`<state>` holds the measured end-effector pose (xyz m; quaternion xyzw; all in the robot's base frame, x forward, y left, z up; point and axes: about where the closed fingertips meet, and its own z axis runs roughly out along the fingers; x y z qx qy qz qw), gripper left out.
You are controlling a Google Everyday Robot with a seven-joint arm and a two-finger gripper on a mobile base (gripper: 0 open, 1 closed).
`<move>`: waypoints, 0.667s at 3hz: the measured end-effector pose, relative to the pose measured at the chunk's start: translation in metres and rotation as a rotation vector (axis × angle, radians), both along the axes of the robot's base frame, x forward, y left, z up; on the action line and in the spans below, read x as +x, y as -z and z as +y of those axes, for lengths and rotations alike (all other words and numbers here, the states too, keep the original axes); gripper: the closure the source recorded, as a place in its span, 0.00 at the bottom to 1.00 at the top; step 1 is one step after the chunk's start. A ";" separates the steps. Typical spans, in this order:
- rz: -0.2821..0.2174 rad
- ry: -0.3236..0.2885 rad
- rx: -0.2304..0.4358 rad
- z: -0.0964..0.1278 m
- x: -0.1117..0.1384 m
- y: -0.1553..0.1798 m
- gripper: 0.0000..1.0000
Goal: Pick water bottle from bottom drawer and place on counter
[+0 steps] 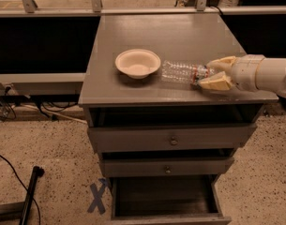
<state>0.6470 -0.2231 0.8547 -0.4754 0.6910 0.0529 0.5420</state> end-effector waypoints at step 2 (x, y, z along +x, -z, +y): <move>0.002 -0.009 0.002 0.005 0.001 0.001 0.35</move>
Offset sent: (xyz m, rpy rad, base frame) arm 0.0002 0.0024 -0.0006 0.0010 0.0013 0.0042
